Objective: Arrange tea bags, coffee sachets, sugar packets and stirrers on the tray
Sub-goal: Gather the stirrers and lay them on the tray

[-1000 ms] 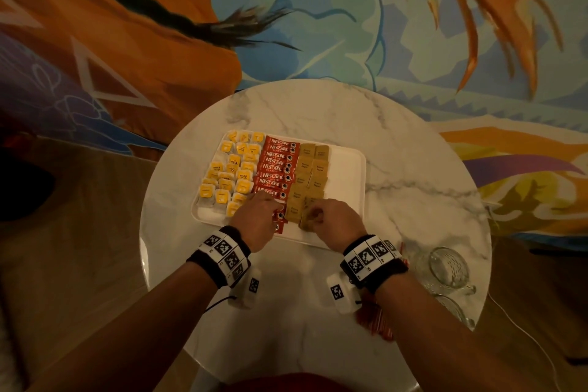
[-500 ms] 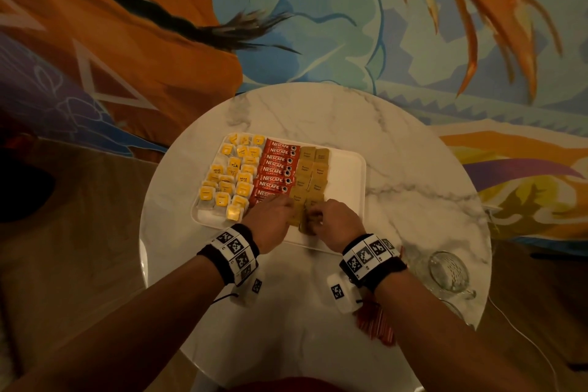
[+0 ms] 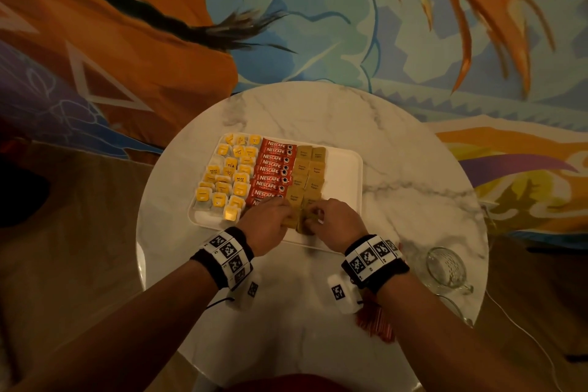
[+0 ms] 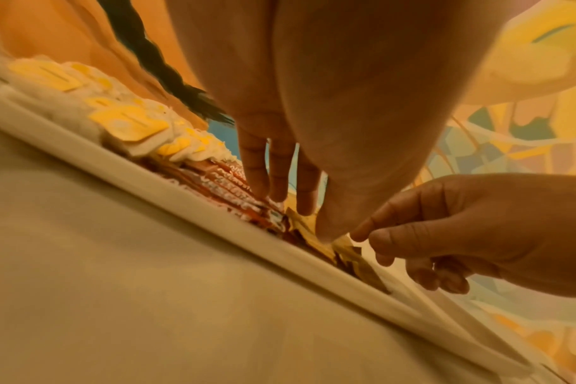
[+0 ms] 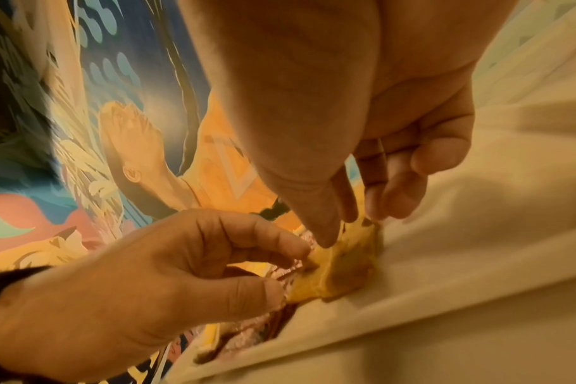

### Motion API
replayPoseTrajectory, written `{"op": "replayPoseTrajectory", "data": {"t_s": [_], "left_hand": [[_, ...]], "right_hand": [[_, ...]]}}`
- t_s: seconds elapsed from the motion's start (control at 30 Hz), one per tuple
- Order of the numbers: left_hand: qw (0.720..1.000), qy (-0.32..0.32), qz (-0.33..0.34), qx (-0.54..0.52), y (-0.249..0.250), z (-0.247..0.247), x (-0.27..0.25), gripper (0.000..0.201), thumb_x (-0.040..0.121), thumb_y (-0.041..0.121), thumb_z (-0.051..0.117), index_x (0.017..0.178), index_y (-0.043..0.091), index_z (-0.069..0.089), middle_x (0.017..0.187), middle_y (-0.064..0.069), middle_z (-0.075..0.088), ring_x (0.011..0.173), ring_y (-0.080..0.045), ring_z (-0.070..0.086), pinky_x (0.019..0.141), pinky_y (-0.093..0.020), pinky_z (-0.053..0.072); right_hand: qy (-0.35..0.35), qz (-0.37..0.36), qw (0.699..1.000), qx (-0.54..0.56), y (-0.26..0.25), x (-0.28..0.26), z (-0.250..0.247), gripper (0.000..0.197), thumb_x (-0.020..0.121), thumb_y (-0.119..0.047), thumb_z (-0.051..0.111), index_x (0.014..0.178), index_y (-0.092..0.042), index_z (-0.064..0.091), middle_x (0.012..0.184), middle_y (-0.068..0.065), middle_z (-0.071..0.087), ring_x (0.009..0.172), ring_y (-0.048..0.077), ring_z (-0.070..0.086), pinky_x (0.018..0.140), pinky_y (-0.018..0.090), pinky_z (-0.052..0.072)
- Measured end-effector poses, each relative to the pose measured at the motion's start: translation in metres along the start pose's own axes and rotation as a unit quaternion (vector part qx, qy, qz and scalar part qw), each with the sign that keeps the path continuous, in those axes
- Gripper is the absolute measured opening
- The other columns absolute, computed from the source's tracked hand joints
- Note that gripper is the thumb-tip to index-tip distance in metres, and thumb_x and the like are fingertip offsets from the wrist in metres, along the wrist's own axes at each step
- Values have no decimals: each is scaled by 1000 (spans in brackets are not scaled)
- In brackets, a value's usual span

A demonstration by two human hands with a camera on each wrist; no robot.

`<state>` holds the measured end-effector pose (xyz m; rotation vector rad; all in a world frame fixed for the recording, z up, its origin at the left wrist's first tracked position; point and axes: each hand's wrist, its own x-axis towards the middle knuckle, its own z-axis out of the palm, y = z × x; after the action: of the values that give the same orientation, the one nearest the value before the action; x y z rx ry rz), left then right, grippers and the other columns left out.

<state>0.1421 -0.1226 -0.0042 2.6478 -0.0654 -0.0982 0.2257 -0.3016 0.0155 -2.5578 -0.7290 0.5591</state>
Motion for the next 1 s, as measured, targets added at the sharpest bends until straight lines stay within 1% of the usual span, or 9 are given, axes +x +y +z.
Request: {"op": "replayPoseTrajectory", "data": {"t_s": [0.13,0.3,0.47,0.6,0.7,0.77,0.87,0.93,1.0], "left_hand": [[999,25,21,-29,7,-2,-3,21,93,17,61,113,17,68,117,2,63,107,-14,55,96,-34,49],[997,6,52,-59,24,-1,-11,28,93,24,65,122,21,67,122,4,64,111,-12,58,98,-24,42],[991,-86,61,-77,44,9,-19,32,95,31,63,125,23,64,120,5,65,105,-10,58,94,-29,49],[981,-154,95,-72,63,21,-19,36,94,31,64,127,20,65,118,2,67,103,-13,61,89,-28,48],[975,-186,101,-67,72,30,-19,38,93,32,62,129,19,64,119,-3,66,103,-19,63,91,-38,51],[971,-202,107,-70,78,36,-19,39,92,32,61,129,19,64,115,-5,67,100,-20,64,88,-38,52],[966,-212,117,-89,89,40,-17,32,90,25,63,120,15,69,97,-1,69,90,-20,64,81,-35,52],[966,-209,115,-101,94,43,-16,28,88,21,63,114,13,71,84,4,68,83,-19,64,77,-34,51],[967,-204,107,-107,96,46,-18,35,88,19,63,121,11,70,94,-3,73,90,-19,66,82,-31,51]], "right_hand": [[32,58,998,-3,7,-20,-5,40,93,-47,59,127,-27,61,118,-1,61,103,19,63,84,33,52],[21,134,990,-46,17,-67,-15,50,94,-49,56,136,-22,54,130,4,54,113,24,61,90,36,48],[-3,207,976,-68,24,-116,-13,49,93,-53,51,130,-21,54,126,4,57,111,24,59,90,38,49],[26,210,977,-25,27,-136,-5,34,91,-44,57,111,-18,58,118,4,59,105,22,57,76,30,41],[47,207,977,19,28,-143,2,40,89,-42,55,117,-13,57,125,7,54,126,28,47,102,39,43],[55,215,975,22,27,-147,7,52,92,-39,55,133,-7,49,146,15,41,146,34,25,118,46,30],[49,247,967,38,23,-153,11,71,99,-35,53,154,-3,23,166,16,5,154,32,-2,124,43,15],[40,266,962,43,23,-154,17,73,101,-35,51,156,-2,17,166,19,0,153,37,2,123,45,15],[38,292,954,51,24,-153,24,69,100,-36,51,152,1,23,164,23,3,150,43,11,122,47,21]]}}
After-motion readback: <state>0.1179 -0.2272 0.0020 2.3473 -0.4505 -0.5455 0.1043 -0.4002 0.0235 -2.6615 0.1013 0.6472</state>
